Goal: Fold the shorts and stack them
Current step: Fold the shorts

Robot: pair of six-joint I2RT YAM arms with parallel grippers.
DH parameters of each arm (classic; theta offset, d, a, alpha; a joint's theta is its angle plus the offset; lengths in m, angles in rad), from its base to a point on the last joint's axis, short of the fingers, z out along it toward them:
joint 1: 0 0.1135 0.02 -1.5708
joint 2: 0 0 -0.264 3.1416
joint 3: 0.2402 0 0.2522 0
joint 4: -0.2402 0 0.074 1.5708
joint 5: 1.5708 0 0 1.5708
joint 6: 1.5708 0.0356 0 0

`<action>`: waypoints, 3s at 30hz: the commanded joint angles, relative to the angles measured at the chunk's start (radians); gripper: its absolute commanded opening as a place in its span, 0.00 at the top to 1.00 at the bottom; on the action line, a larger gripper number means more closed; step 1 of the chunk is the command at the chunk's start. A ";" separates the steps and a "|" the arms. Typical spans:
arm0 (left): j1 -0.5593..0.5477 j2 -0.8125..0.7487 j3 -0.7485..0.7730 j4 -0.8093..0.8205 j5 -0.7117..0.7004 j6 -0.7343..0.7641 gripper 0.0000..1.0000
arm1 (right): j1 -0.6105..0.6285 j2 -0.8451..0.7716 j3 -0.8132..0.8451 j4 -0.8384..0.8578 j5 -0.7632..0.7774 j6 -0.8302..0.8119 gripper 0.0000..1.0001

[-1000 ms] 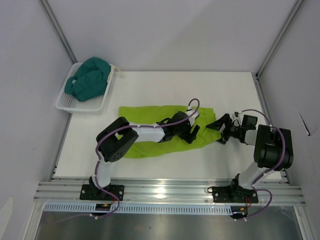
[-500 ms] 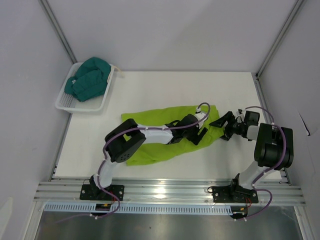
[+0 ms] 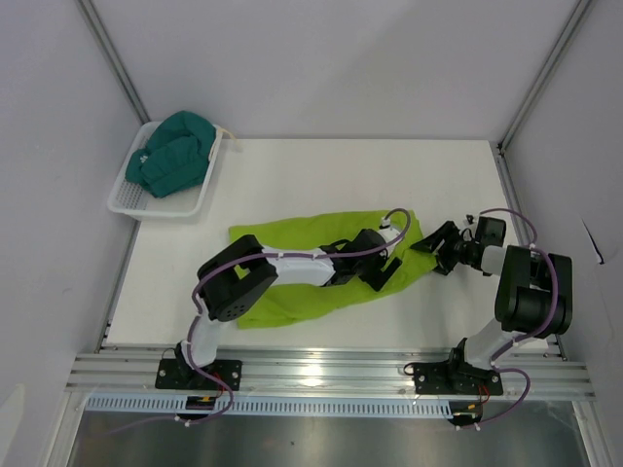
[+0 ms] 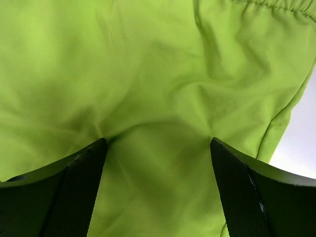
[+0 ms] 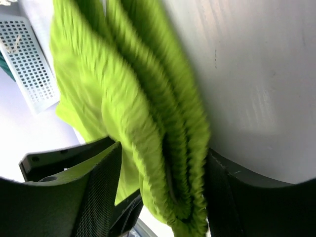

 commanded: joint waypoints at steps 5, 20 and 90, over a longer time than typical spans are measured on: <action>0.005 -0.270 -0.179 -0.225 -0.033 -0.052 0.11 | 0.011 -0.075 -0.056 0.029 0.069 0.034 0.36; -0.007 -0.346 -0.182 -0.229 -0.024 0.018 0.08 | 0.107 -0.077 -0.063 -0.116 0.008 -0.033 0.07; -0.318 -0.251 -0.317 0.117 -0.221 0.285 1.00 | 0.153 0.049 -0.139 0.146 -0.172 0.110 0.15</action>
